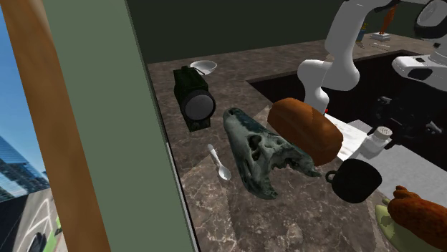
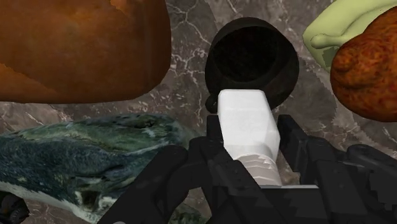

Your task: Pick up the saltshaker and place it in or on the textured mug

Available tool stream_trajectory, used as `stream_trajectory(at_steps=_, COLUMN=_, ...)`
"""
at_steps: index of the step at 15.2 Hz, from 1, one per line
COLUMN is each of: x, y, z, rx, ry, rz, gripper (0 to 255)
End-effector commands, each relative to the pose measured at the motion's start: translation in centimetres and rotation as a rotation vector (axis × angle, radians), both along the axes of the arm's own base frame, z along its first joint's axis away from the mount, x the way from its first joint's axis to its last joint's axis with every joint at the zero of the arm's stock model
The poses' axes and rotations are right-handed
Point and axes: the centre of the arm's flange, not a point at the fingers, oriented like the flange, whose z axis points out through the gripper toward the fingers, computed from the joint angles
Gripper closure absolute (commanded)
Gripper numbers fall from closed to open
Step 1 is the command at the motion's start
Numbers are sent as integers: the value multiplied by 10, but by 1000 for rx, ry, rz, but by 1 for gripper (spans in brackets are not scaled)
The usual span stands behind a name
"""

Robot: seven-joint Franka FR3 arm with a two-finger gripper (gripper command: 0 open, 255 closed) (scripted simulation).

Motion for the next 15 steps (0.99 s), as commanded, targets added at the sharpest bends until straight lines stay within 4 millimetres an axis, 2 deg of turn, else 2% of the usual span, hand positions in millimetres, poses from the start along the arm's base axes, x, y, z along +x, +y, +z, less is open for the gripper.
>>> stream_trajectory(at_steps=1, x=0, y=1, z=-11, rx=0, ry=0, rz=0, gripper=255)
stream_trajectory(at_steps=12, x=0, y=1, z=-69, rx=0, ry=0, rz=0, gripper=255)
stream_trajectory(at_steps=15, x=0, y=1, z=-69, rx=0, ry=0, rz=0, gripper=255)
